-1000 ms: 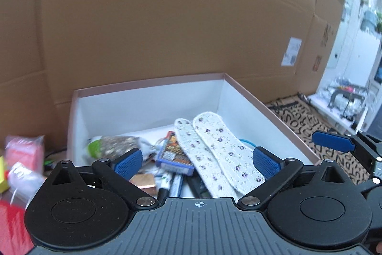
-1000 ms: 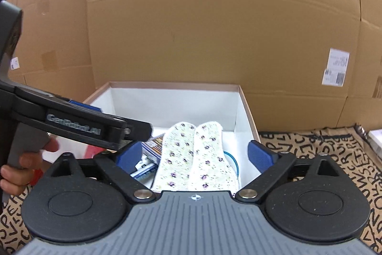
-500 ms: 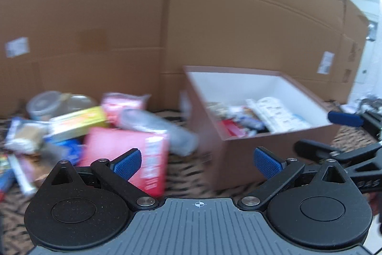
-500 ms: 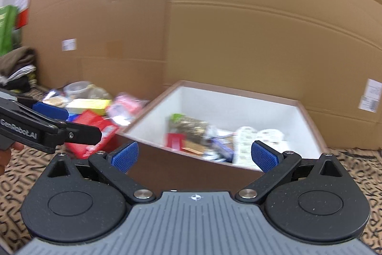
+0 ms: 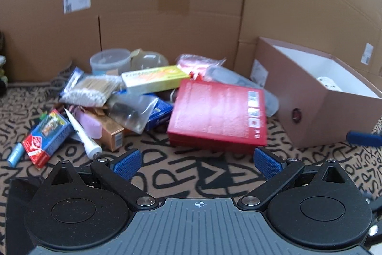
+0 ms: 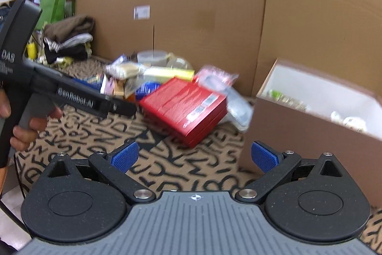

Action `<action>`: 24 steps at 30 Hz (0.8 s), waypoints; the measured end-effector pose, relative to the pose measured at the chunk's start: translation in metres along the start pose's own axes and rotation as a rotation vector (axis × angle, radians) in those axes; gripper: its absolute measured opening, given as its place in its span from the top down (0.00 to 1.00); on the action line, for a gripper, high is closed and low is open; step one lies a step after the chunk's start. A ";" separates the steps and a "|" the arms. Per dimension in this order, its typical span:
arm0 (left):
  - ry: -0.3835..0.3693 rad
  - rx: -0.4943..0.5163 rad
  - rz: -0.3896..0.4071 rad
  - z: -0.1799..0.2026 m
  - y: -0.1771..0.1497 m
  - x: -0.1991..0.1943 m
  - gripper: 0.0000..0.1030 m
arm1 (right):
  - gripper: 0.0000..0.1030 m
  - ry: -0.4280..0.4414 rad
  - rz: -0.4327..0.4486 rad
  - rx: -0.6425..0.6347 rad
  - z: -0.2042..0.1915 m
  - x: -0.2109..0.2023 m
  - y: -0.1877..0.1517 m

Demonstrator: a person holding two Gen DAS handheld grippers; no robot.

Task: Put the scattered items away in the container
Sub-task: 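Move both tools back toward the red box on the pile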

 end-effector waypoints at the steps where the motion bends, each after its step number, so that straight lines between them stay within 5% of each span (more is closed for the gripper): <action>1: -0.006 -0.002 -0.004 -0.003 0.000 0.005 0.00 | 0.02 -0.008 -0.014 0.009 -0.002 0.006 -0.001; 24: -0.101 -0.026 -0.021 -0.033 0.020 0.075 0.06 | 0.09 -0.075 -0.124 0.058 -0.011 0.076 -0.011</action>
Point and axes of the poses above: each gripper's, at about its wrist camera, not at the fingertips, and x roughly the way its jaws point, z to its right, y to its top, the point moved 2 cm from there along x, roughly the way its jaws point, and after that the axes turned 10 degrees about x, right-handed, at the moved point
